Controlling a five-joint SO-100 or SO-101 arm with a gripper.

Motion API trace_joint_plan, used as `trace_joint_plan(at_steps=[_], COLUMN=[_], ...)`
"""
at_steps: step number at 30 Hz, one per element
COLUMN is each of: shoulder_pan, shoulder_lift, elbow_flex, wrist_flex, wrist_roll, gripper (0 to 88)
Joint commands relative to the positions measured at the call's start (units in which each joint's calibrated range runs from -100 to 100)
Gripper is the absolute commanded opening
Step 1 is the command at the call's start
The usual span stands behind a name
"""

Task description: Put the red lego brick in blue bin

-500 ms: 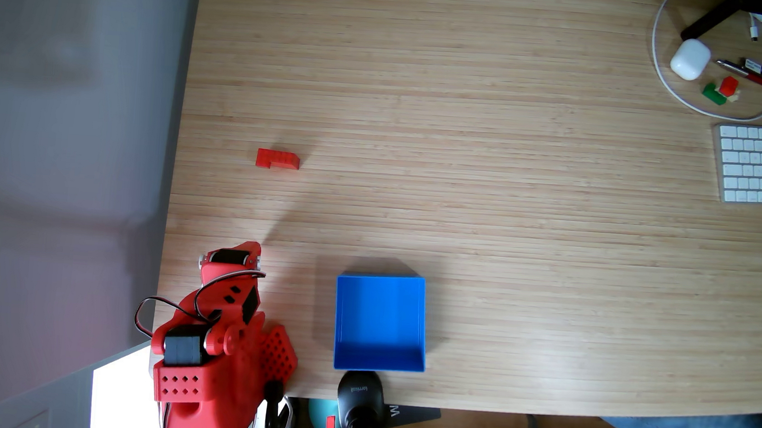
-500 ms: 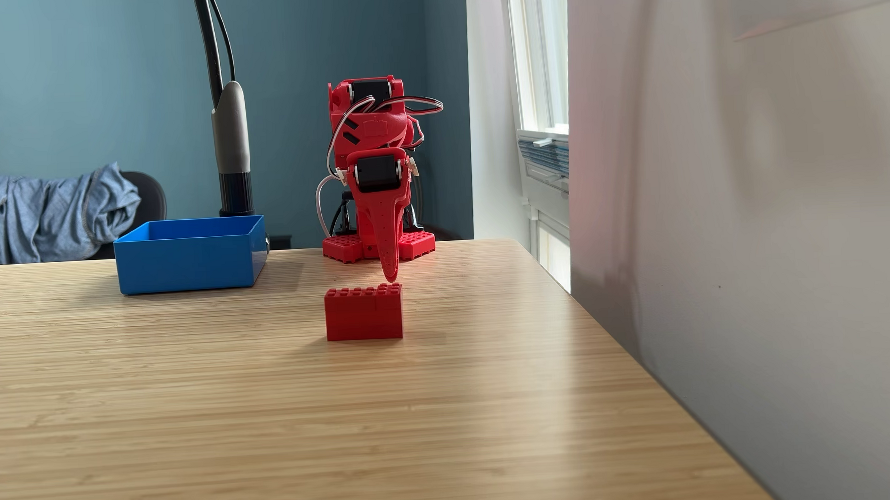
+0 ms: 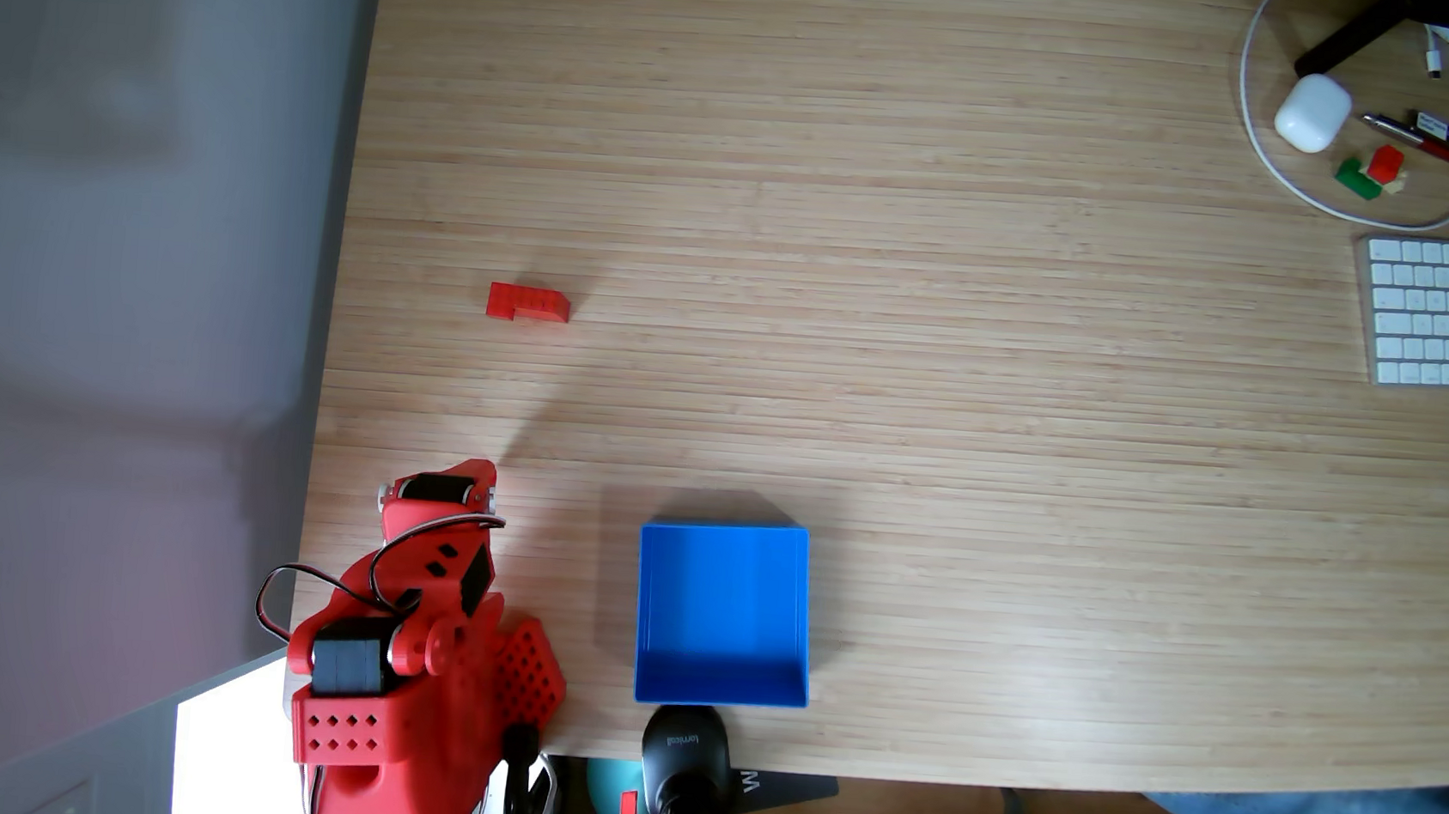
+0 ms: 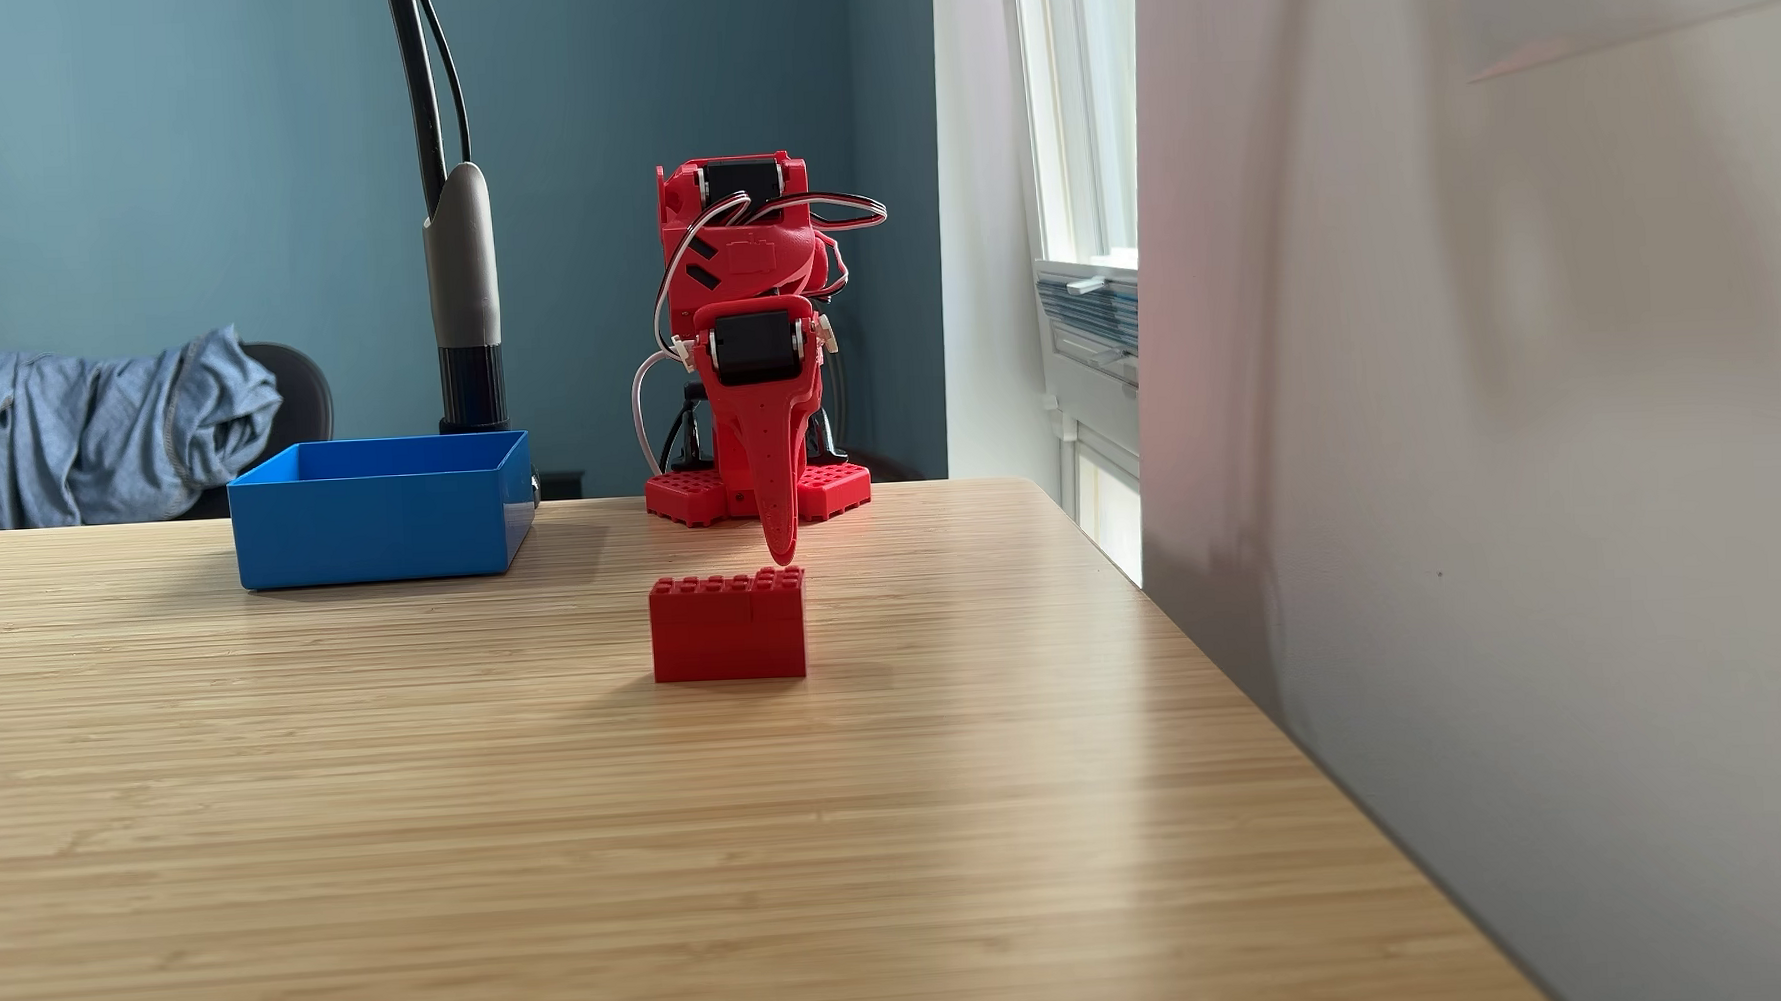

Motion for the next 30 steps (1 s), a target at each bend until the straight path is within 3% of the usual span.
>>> trace_joint_plan(at_steps=[1, 14, 18, 30], shoulder_pan=[0.29, 0.22, 0.22, 0.22], shoulder_lift=[-0.26, -0.26, -0.26, -0.26], elbow_flex=[0.00, 0.00, 0.00, 0.00], wrist_flex=[0.13, 0.13, 0.05, -0.03], wrist_roll=[-0.24, 0.00, 0.00, -0.24], gripper=[0.1, 0.3, 19.5, 19.3])
